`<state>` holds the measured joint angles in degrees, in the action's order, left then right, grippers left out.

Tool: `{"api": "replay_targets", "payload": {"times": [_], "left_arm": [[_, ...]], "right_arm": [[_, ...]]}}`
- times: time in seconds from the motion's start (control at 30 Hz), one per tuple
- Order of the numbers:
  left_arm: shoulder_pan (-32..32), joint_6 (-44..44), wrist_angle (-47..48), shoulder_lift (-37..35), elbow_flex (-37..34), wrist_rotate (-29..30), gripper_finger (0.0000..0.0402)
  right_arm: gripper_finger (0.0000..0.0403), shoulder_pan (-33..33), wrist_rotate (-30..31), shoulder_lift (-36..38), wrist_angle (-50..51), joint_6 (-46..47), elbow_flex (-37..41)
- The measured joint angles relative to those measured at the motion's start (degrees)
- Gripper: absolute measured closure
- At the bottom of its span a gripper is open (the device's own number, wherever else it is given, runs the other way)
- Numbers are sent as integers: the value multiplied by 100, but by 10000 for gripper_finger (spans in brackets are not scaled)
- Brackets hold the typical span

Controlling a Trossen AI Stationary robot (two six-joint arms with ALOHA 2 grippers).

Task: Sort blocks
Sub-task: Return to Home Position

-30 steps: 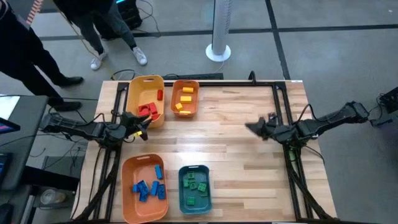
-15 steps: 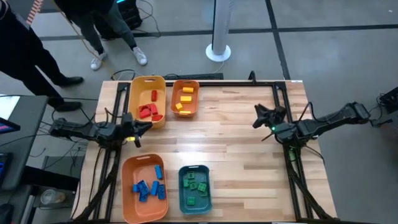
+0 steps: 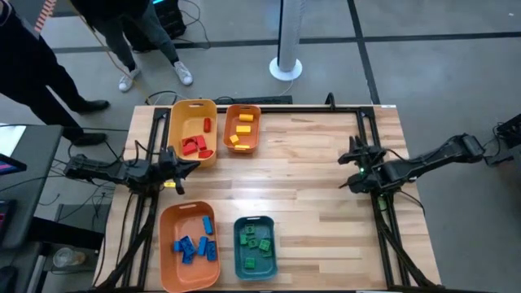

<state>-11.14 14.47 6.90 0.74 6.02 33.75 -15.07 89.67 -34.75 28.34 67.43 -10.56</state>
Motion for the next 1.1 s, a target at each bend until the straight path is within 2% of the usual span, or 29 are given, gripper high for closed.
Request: {"api": "replay_targets", "payload": {"times": [0.1,0.23,0.33,0.43,0.53,0.7,0.87,1.1], "left_arm": [[-4,-153,-333,-1,0,-50,401],[-4,-176,-623,-3,4,-304,401],[-4,47,-296,-1,4,-669,401],[-4,453,286,4,31,-622,401],[-4,598,364,-3,44,-450,401],[-4,146,-111,-2,9,-523,401],[-4,143,-53,-1,9,-513,401],[-4,-21,289,1,35,-495,401]], "right_arm": [[291,112,19,-21,-96,582,281],[291,125,31,-126,-257,73,308],[291,132,31,-129,-236,-455,308],[291,147,31,-135,-234,-581,308],[291,143,31,-130,-232,-586,308],[291,151,31,-131,-228,-1225,308],[291,175,31,-131,-226,-2132,308],[291,175,28,-131,-226,-2288,308]]}}
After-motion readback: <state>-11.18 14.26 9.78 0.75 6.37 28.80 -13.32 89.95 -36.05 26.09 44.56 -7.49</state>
